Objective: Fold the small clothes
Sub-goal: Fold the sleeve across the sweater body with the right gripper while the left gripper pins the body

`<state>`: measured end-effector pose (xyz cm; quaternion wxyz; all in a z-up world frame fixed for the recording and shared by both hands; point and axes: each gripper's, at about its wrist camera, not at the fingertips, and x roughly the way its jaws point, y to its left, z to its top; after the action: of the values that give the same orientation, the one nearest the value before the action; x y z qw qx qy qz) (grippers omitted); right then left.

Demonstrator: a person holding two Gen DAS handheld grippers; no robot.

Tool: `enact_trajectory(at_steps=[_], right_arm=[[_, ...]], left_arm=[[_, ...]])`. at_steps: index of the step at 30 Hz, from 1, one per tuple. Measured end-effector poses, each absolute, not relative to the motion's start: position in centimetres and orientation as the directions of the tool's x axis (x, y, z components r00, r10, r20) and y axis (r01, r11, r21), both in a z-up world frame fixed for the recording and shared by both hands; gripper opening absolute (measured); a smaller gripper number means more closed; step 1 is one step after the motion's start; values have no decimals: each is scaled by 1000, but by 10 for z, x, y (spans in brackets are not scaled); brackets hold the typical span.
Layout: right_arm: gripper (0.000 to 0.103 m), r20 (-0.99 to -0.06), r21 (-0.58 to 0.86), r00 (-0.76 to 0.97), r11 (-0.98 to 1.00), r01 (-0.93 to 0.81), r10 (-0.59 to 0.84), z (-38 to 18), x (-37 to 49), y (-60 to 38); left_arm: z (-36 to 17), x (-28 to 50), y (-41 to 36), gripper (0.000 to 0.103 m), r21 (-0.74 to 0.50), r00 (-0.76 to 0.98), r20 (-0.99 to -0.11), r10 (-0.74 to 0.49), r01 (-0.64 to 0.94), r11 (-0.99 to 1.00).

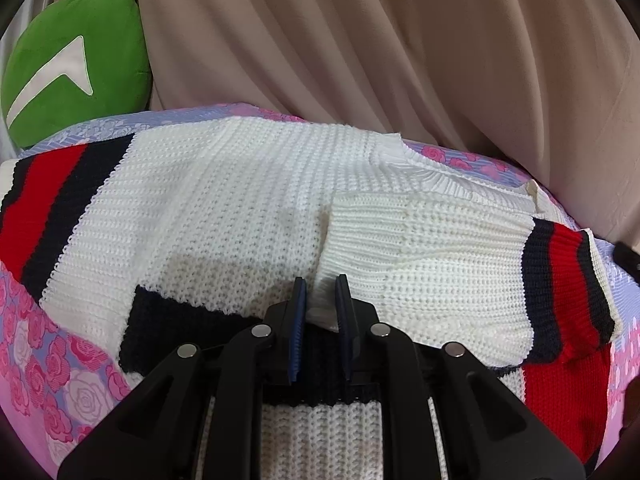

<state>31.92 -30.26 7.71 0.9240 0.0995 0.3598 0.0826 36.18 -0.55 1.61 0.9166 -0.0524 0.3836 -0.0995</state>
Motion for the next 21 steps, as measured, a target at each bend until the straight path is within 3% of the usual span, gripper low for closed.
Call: enact_trajectory(at_steps=[2,4,9,12,15,17,18,20,21], right_arm=[[24,-706,226,654,962,-156,272,57,352,-267],[24,-754,152,626,980,-131,200,34,385,-249],[21,-698,262,670,961,-90,253,35,407,-268],[21,-662,318,686,942,-105,300,46,381,-283],[24,-640,307,729,950,-48,244,44,335,-321],[24,-674,257,725,965,50,142,38,315,-349],[17,-712,203,699,973,113,68,30,313,-361],[13,-682,328,714,939,106,157,28,291,-393],[17,-681,339,720,929,147,135,33,280,-401]], left_arm=[[16,361,-6,15,-172,686,-692,-223,142,975],[16,361,-6,15,-171,686,-692,-222,143,975],[16,363,-6,15,-178,683,-693,-230,148,973],[16,364,-3,16,-196,679,-692,-244,149,969],[16,365,-2,16,-197,679,-693,-245,149,969],[16,365,-4,16,-184,681,-694,-235,148,972],[16,365,-6,16,-174,682,-695,-229,149,973],[16,364,-9,17,-158,684,-696,-218,150,976],[16,363,-10,17,-153,685,-696,-215,151,977]])
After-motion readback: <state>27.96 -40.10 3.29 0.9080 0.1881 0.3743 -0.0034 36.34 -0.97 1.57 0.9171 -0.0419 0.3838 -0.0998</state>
